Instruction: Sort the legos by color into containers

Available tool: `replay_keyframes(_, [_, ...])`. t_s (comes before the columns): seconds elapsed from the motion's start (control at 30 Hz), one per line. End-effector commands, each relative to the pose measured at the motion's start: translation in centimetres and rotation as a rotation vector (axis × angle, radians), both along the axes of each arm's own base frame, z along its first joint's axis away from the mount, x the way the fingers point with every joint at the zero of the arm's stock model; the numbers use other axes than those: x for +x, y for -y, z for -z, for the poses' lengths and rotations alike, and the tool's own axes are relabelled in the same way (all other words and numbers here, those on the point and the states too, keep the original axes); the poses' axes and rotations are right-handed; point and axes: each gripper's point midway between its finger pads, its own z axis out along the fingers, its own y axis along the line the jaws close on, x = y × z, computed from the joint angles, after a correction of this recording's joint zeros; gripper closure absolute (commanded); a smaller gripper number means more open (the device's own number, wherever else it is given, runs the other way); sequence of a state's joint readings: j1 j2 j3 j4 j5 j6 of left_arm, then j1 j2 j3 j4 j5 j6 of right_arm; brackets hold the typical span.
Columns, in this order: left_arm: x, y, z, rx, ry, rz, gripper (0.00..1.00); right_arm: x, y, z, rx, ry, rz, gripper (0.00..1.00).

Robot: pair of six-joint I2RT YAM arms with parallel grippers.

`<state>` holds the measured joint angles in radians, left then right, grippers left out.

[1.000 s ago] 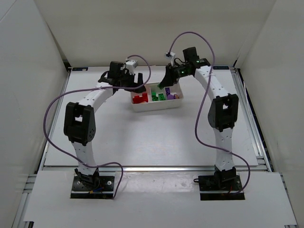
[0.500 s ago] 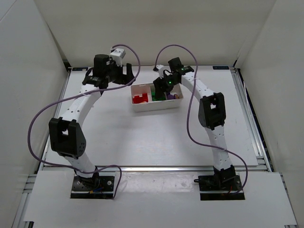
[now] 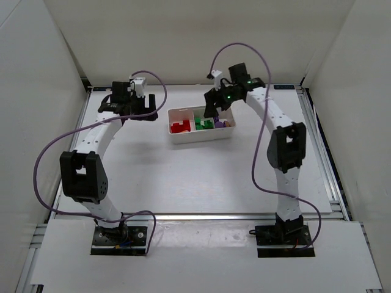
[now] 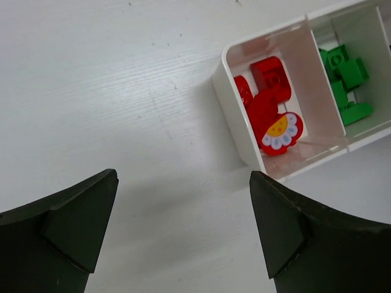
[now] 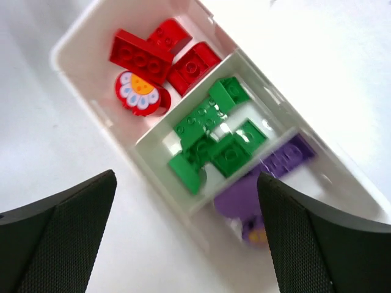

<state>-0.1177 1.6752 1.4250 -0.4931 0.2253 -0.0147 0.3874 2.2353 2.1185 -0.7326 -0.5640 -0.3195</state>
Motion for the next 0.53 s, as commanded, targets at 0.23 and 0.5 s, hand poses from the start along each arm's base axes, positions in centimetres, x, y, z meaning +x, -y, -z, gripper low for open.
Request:
replay_keyframes(0.23, [-3.7,0.8,-1.4,-0.015,0.003,0.024,0.01,-3.3,12.5,-8.3,0.032,0.125,0.214,0.01])
replay_keyframes(0.5, [-5.4,-2.2,0.9,0.073,-0.037,-0.063,0.01,-5.9,21.9,-1.5,0.009,0.007,0.417,0.01])
